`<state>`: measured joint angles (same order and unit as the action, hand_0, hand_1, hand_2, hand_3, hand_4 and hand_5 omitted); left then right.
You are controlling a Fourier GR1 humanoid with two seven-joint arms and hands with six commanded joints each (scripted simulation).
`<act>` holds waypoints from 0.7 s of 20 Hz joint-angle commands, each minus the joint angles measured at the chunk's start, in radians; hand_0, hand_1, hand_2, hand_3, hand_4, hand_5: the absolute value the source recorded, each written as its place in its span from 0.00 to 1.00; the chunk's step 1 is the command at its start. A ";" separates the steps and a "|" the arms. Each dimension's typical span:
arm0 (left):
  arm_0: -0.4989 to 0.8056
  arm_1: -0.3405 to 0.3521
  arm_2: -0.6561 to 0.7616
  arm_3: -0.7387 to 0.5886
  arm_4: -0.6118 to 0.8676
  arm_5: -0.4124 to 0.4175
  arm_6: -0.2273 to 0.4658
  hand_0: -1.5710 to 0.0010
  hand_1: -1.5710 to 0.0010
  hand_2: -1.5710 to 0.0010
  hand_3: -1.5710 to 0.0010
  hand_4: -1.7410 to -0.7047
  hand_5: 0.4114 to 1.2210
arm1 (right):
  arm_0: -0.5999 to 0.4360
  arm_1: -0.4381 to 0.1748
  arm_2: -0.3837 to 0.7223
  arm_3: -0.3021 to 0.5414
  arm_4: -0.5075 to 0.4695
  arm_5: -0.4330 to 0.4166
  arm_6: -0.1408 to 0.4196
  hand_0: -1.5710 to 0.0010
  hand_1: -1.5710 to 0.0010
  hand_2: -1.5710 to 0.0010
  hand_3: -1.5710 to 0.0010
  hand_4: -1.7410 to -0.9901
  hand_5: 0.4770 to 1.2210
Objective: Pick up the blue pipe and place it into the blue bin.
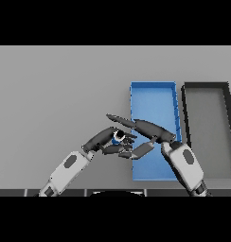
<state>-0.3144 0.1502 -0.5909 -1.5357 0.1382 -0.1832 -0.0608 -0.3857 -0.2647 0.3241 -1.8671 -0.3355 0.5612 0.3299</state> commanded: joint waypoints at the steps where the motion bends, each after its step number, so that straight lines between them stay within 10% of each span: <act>1: 0.003 0.004 -0.004 -0.001 -0.008 -0.001 -0.001 0.00 0.00 0.00 0.02 0.00 1.00 | -0.023 0.014 0.011 0.017 0.011 0.002 0.007 1.00 1.00 1.00 1.00 0.69 0.07; 6: -0.001 0.009 0.000 -0.009 -0.003 -0.015 -0.005 0.00 0.00 0.00 0.06 0.00 1.00 | -0.123 0.073 0.025 0.100 0.000 0.020 0.025 0.97 0.95 0.93 0.97 0.66 0.04; 9: -0.027 0.060 -0.041 -0.001 -0.077 -0.031 0.090 0.37 0.44 0.46 0.48 0.18 1.00 | -0.175 0.102 0.044 0.147 0.003 0.045 0.052 0.66 0.66 0.66 0.72 0.51 0.04; 11: -0.018 0.045 -0.029 -0.002 -0.098 -0.018 0.115 0.51 0.55 0.56 0.63 0.20 1.00 | -0.184 0.122 0.057 0.166 -0.004 0.062 0.022 0.43 0.44 0.42 0.51 0.34 0.10; 14: -0.004 0.008 -0.008 -0.007 -0.103 -0.001 0.097 0.26 0.28 0.33 0.32 0.10 1.00 | -0.190 0.108 0.065 0.165 -0.120 0.065 0.037 0.22 0.23 0.22 0.31 0.29 0.34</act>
<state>-0.3187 0.1575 -0.5988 -1.5422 0.0333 -0.1857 0.0390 -0.5764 -0.1572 0.3893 -1.7029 -0.4561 0.6277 0.3622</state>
